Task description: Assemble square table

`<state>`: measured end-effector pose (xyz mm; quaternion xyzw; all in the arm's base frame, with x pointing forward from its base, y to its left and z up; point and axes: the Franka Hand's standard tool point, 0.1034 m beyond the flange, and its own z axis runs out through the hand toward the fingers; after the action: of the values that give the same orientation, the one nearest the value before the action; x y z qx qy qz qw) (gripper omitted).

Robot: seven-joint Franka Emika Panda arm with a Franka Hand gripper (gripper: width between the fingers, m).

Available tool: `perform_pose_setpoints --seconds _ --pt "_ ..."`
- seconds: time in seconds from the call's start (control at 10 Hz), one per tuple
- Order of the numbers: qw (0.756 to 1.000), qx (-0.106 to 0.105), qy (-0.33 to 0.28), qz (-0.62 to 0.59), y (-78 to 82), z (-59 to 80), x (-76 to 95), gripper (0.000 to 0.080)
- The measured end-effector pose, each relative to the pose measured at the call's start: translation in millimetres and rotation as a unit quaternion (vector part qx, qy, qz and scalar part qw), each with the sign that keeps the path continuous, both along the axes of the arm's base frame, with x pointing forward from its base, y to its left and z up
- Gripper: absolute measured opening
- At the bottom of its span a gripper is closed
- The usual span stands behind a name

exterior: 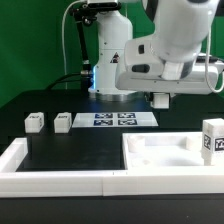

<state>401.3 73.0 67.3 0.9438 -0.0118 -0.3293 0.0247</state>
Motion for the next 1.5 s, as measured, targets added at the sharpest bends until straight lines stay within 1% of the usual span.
perform_pose_setpoints --seconds 0.1,0.2,0.3,0.4,0.5,0.6,0.7,0.8,0.9,1.0,1.1,1.2,1.3,1.4,1.5 --pt "1.0 0.008 -0.024 0.001 -5.6 1.8 14.5 0.0287" --pt "0.999 0.011 -0.05 -0.003 -9.6 11.5 33.6 0.0287" --pt "0.996 0.017 -0.092 -0.003 -13.0 25.4 53.8 0.0287" --pt "0.993 0.023 -0.118 -0.006 -18.8 42.8 65.8 0.0287" --pt "0.992 0.024 -0.127 -0.011 -24.1 55.4 71.9 0.0287" --pt "0.987 0.023 -0.16 -0.005 -23.5 66.8 83.0 0.0287" --pt "0.974 0.027 -0.226 -0.002 -20.8 62.8 90.3 0.0287" --pt "0.97 0.029 -0.242 -0.002 -20.8 59.9 81.2 0.0287" --pt "0.959 0.029 -0.281 -0.001 -21.0 60.0 87.3 0.0287" --pt "0.952 0.029 -0.306 0.0 -21.8 56.9 89.4 0.0287" --pt "0.934 0.027 -0.356 0.01 -25.4 50.6 99.3 0.0287" --pt "0.924 0.027 -0.38 0.014 -27.4 54.2 108.7 0.0287" --pt "0.918 0.028 -0.395 0.015 -29.1 61.4 119.3 0.0287" --pt "0.905 0.026 -0.425 0.015 -30.2 67.2 127.8 0.0287" --pt "0.893 0.026 -0.449 0.018 -28.9 70.6 131.3 0.0287"
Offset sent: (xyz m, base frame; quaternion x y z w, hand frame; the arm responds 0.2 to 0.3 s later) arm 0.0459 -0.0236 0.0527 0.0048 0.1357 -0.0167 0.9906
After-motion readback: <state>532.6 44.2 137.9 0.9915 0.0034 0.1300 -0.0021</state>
